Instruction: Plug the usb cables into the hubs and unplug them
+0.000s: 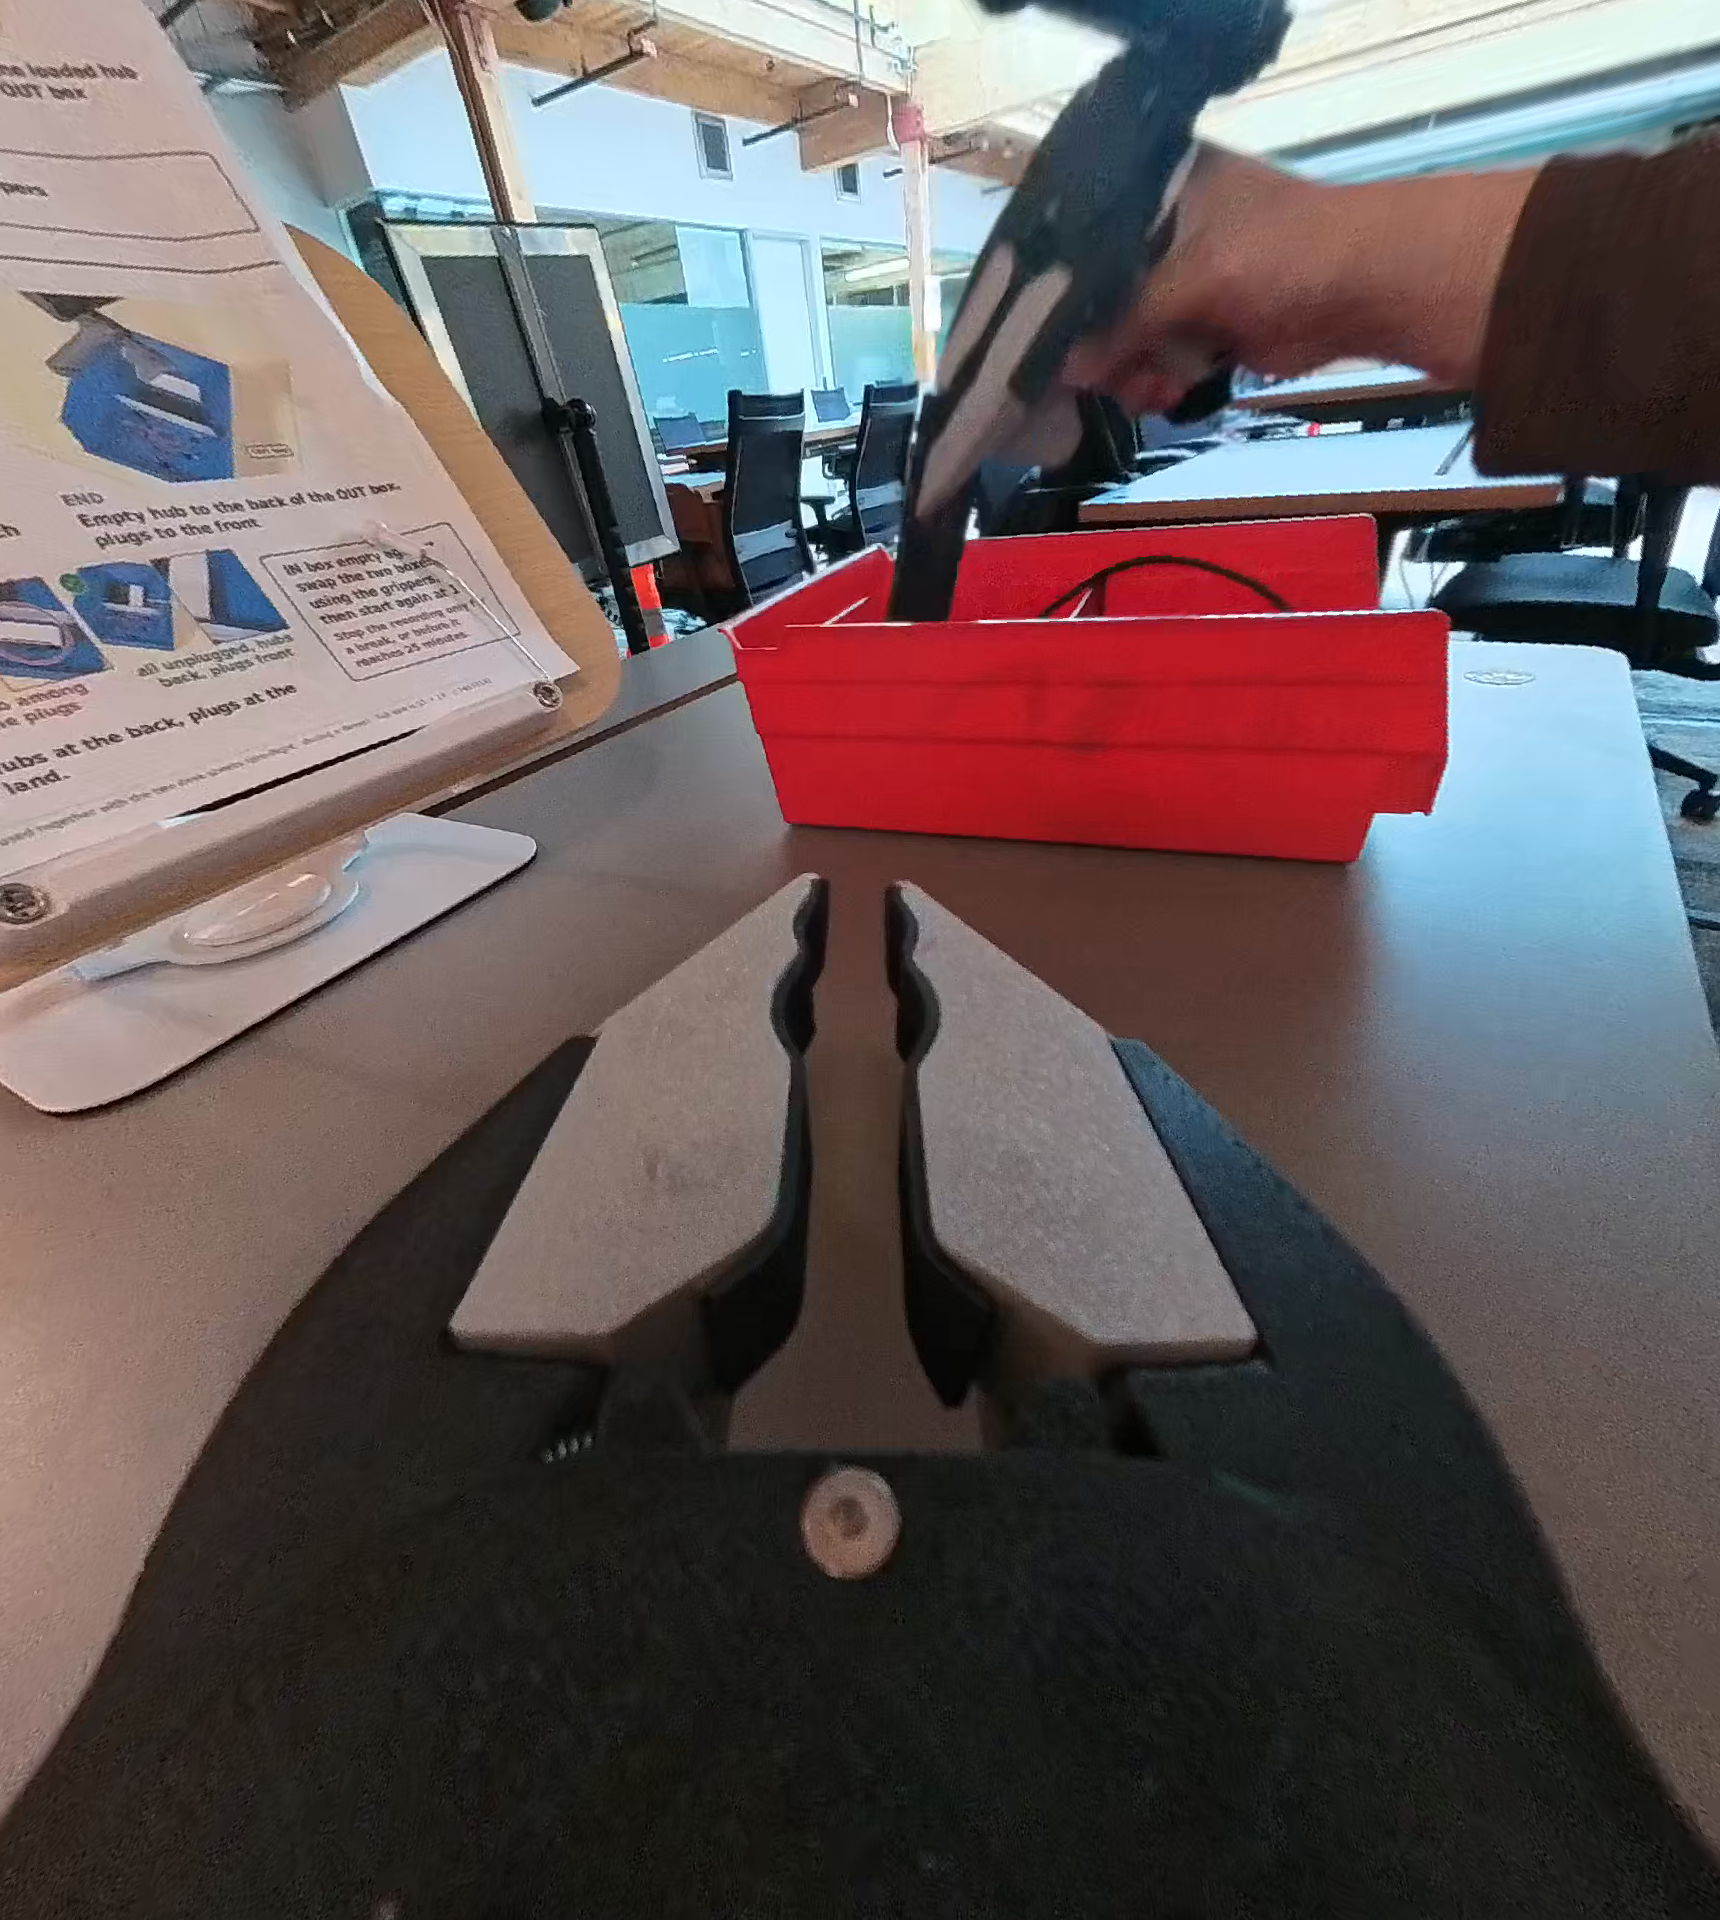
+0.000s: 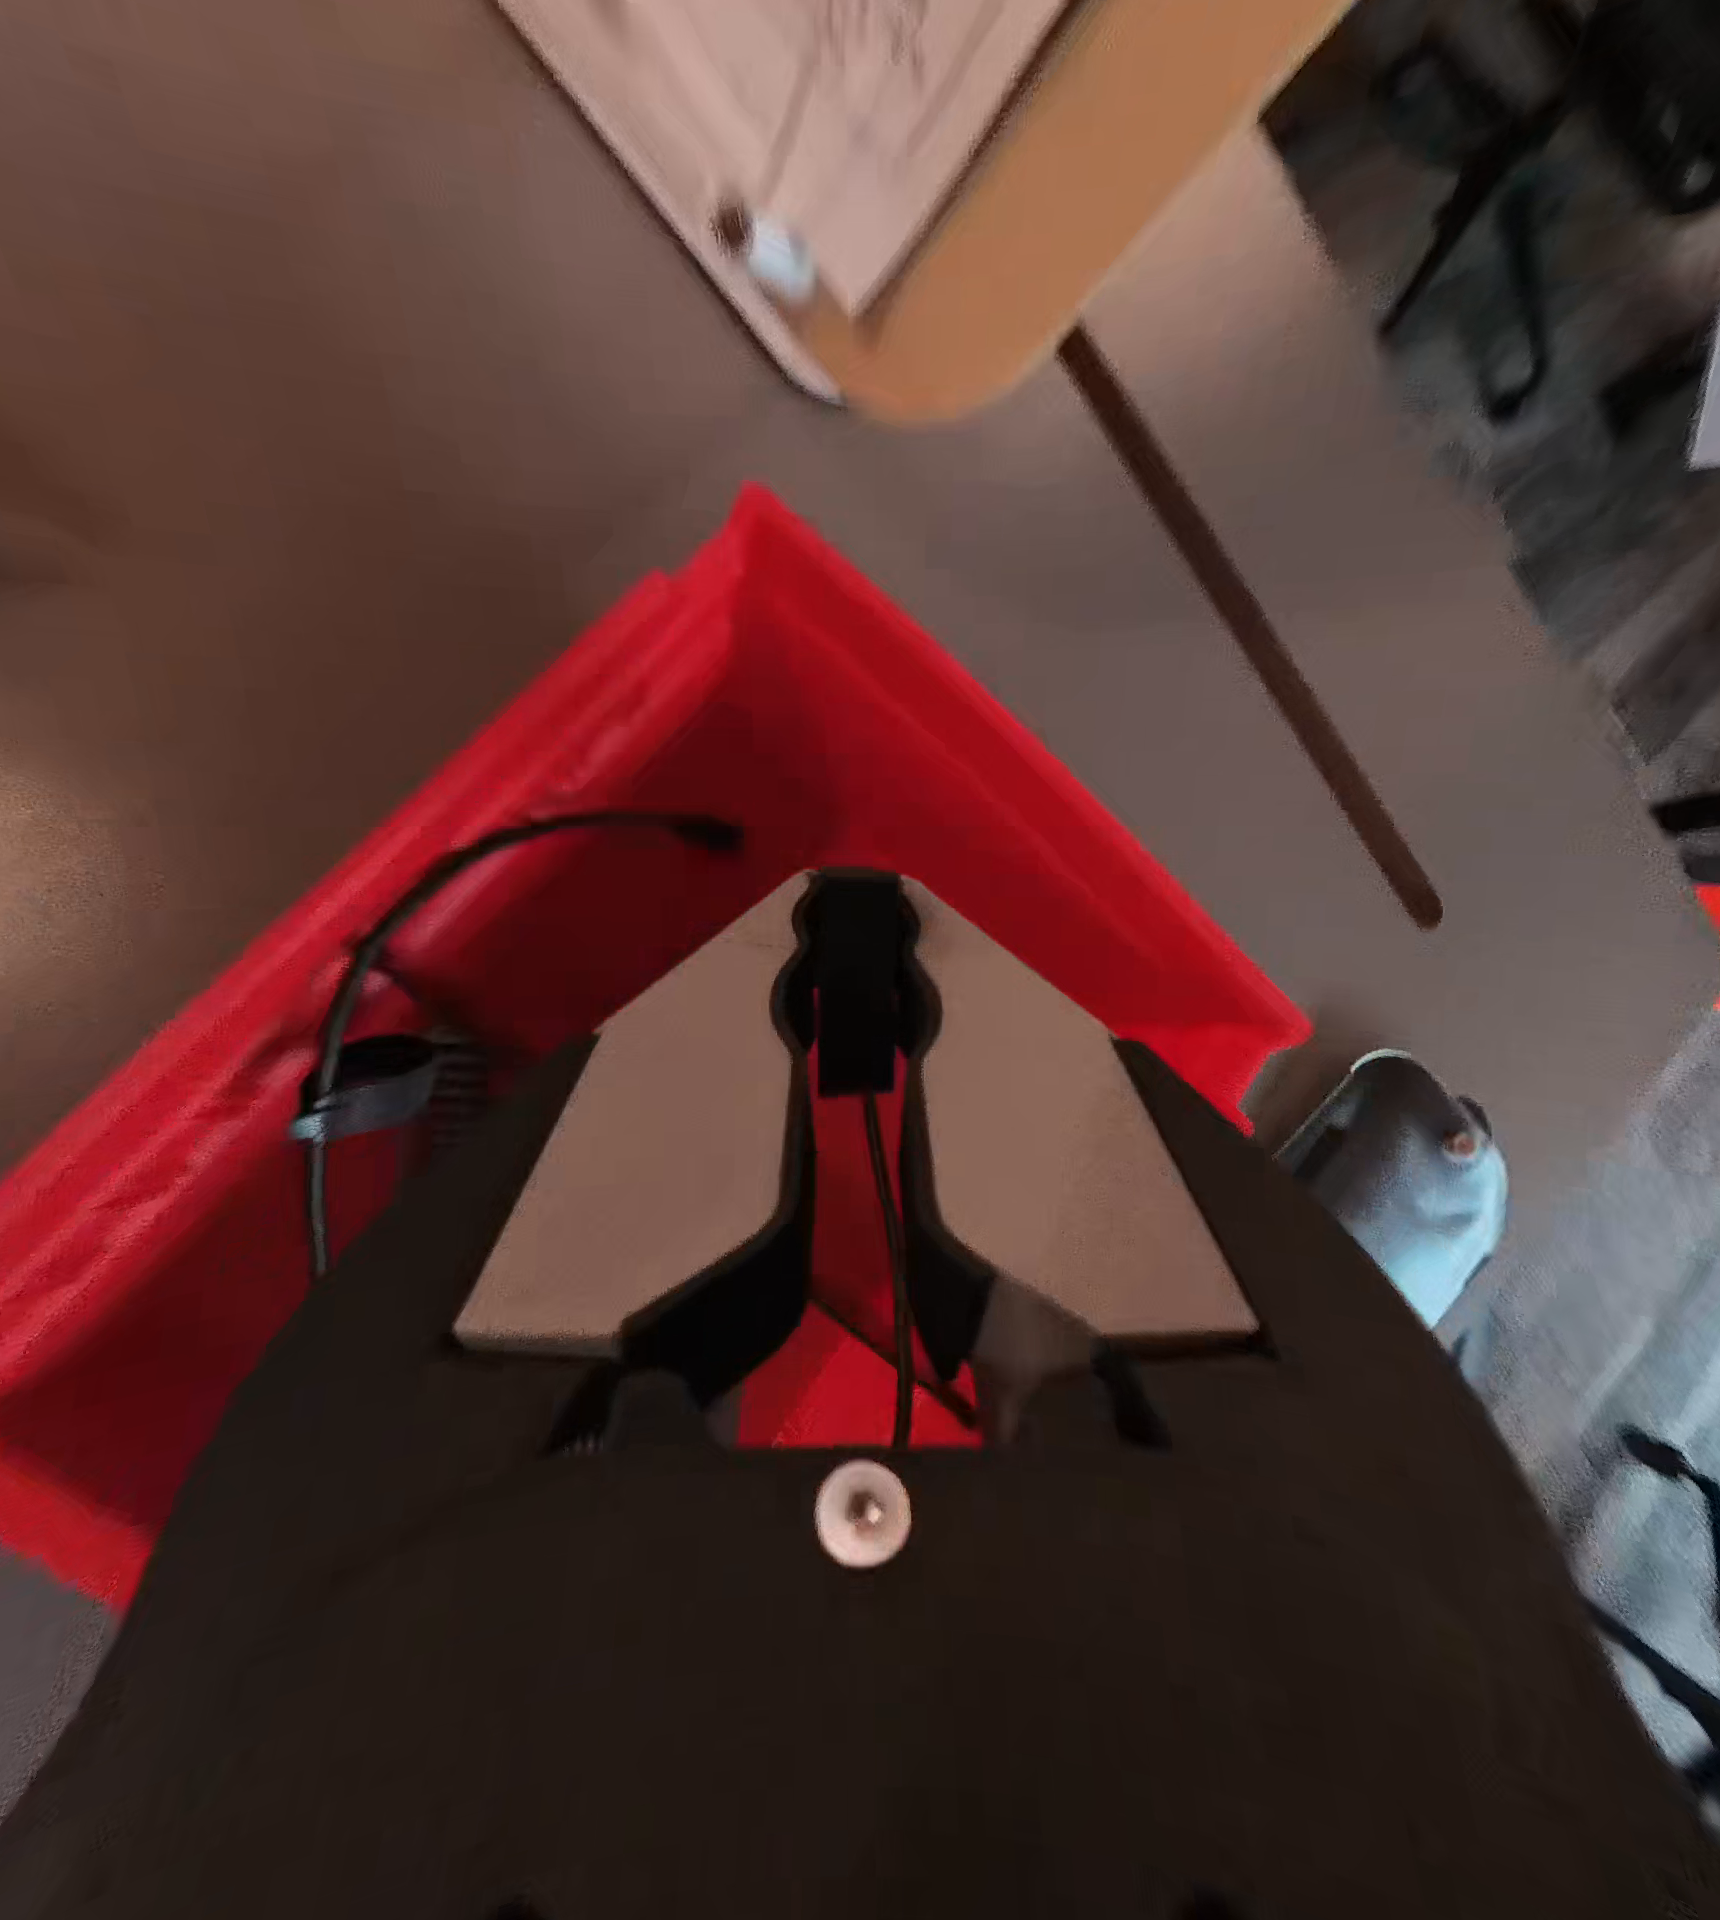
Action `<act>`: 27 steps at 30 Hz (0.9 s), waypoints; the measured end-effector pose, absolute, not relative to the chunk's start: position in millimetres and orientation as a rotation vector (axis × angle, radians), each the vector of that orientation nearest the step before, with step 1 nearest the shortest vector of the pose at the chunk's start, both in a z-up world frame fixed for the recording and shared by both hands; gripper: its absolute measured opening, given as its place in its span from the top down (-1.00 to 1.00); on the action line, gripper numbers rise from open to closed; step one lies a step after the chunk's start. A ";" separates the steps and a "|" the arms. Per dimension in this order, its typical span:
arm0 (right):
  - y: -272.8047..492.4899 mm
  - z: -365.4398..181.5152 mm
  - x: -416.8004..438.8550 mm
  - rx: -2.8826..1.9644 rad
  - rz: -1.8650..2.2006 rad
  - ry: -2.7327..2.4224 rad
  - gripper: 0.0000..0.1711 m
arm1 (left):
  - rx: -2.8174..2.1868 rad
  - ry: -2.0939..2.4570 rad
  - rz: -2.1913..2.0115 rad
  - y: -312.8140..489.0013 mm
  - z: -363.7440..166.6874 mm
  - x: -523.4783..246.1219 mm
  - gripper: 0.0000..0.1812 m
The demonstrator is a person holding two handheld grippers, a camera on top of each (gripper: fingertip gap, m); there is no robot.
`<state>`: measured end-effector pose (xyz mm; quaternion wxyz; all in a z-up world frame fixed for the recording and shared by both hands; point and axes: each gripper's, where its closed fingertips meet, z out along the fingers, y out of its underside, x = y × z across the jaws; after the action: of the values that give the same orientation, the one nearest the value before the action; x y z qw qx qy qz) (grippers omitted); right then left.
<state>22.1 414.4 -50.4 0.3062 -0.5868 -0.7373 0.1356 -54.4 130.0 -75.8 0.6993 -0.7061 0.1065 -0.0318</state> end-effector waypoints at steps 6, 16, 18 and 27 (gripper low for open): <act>419.9 -115.1 -1.0 -1.718 0.092 -2.118 0.89 | -1.579 0.241 -0.069 130.4 -76.7 -53.6 0.91; 435.4 -44.1 58.4 -1.862 0.278 -1.767 0.42 | -1.590 0.232 -0.079 130.4 -77.8 -54.8 0.90; 400.6 -53.2 92.1 -1.823 0.427 -1.923 0.35 | -1.592 0.240 -0.074 130.5 -78.1 -53.7 0.90; 334.7 -144.8 169.3 -1.706 0.168 -2.258 0.40 | -1.571 0.223 -0.071 128.8 -76.1 -55.6 0.92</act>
<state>169.3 334.7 -144.8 0.1527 -0.5947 -0.7871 0.0586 -55.6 128.8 -76.1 0.7008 -0.7056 0.1002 -0.0319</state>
